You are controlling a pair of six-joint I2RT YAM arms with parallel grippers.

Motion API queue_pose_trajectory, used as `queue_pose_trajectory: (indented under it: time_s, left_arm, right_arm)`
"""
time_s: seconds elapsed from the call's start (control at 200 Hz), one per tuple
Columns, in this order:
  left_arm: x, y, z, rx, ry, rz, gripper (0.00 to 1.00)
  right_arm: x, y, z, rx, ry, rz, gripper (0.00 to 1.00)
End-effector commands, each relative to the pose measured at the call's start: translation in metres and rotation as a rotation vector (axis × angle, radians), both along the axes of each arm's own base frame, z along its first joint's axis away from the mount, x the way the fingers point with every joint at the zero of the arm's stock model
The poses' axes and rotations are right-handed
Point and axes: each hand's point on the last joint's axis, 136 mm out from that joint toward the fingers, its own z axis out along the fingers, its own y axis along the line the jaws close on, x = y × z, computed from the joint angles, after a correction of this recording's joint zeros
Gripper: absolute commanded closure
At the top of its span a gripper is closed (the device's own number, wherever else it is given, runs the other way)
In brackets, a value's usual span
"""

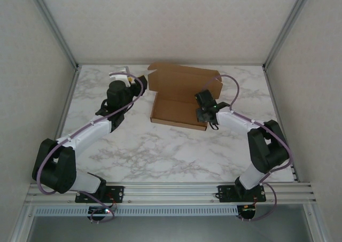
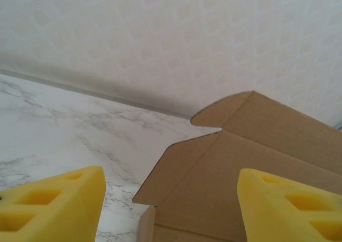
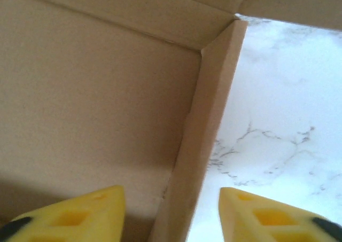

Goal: Fold the paper box

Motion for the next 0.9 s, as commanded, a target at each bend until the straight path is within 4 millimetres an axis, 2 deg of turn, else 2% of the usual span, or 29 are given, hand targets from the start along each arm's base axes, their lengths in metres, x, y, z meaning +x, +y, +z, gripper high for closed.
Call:
queue_pose_trajectory:
  time_s: [0.0, 0.08, 0.19, 0.325, 0.491, 0.606, 0.891]
  left_arm:
    - [-0.004, 0.006, 0.013, -0.009, -0.039, 0.03, 0.34]
    - [-0.003, 0.006, 0.014, -0.015, -0.039, 0.027, 0.34]
    - [-0.003, 0.006, 0.014, -0.014, -0.038, 0.028, 0.34]
    - [-0.004, 0.007, 0.015, -0.017, -0.039, 0.032, 0.33]
    - [-0.004, 0.011, 0.018, -0.012, -0.045, 0.049, 0.33]
    - [-0.006, 0.013, 0.021, -0.008, -0.055, 0.059, 0.33]
    - [-0.016, 0.022, 0.038, 0.0, -0.087, 0.092, 0.34]
  right_arm:
    - [-0.002, -0.02, 0.019, 0.019, -0.022, -0.114, 0.37]
    - [-0.005, -0.025, 0.012, 0.044, 0.001, -0.193, 0.31]
    - [-0.005, -0.022, -0.004, 0.058, 0.042, -0.228, 0.31]
    - [0.002, -0.02, -0.021, 0.052, 0.078, -0.223, 0.43]
    - [0.011, -0.011, -0.037, 0.005, 0.115, -0.116, 0.67]
    - [0.015, -0.006, -0.046, -0.032, 0.137, -0.035, 0.81]
    - [0.015, 0.014, -0.05, 0.043, 0.174, 0.061, 0.84]
